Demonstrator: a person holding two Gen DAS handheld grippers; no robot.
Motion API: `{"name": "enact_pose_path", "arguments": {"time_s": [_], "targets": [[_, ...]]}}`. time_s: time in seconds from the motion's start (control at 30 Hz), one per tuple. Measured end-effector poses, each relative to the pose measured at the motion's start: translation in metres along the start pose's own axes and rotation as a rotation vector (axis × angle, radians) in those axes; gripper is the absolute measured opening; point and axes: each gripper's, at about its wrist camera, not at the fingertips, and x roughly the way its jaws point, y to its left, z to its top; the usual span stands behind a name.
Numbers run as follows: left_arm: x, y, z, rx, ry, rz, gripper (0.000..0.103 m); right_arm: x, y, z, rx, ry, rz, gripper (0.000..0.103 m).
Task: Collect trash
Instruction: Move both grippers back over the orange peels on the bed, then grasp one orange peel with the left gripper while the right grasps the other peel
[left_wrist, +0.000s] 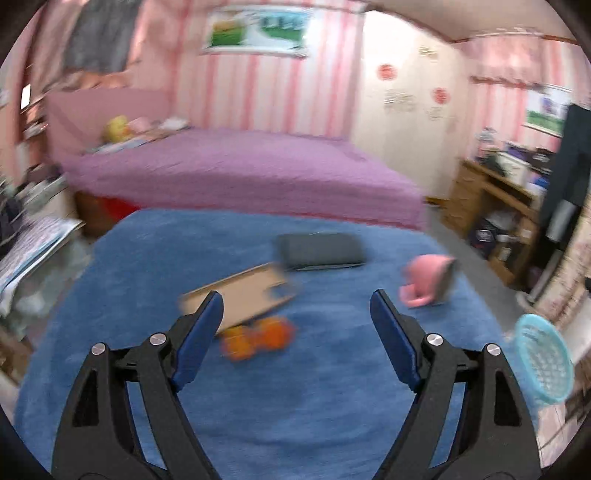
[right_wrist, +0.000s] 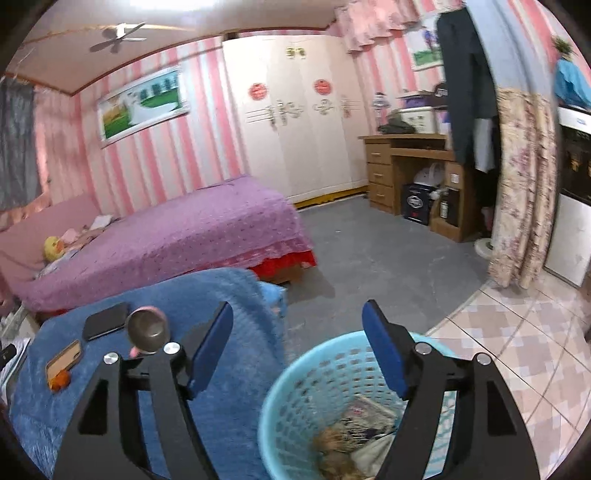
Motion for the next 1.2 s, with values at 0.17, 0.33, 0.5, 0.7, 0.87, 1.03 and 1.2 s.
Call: {"name": "enact_pose_path", "arguments": {"time_s": [0.17, 0.33, 0.5, 0.7, 0.87, 1.03, 1.2], "targets": [[0.02, 0.05, -0.015, -0.039, 0.091, 0.046, 0.08, 0.009, 0.048, -0.008, -0.057, 0.029, 0.075, 0.072], [0.057, 0.05, -0.035, 0.039, 0.209, 0.04, 0.079, 0.021, 0.102, -0.024, -0.107, 0.068, 0.15, 0.073], [0.078, 0.04, -0.046, 0.103, 0.243, 0.062, 0.079, 0.039, 0.164, -0.046, -0.197, 0.137, 0.215, 0.073], [0.103, 0.038, -0.044, 0.111, 0.286, 0.043, 0.047, 0.052, 0.222, -0.068, -0.265, 0.194, 0.289, 0.073], [0.112, 0.04, -0.043, 0.093, 0.304, 0.006, 0.025, 0.069, 0.262, -0.086, -0.325, 0.242, 0.331, 0.073], [0.073, 0.063, -0.016, 0.013, 0.175, 0.013, 0.024, 0.087, 0.313, -0.112, -0.374, 0.323, 0.435, 0.073], [0.052, 0.093, -0.007, -0.045, 0.104, 0.083, 0.024, 0.097, 0.361, -0.14, -0.385, 0.384, 0.492, 0.073]]}}
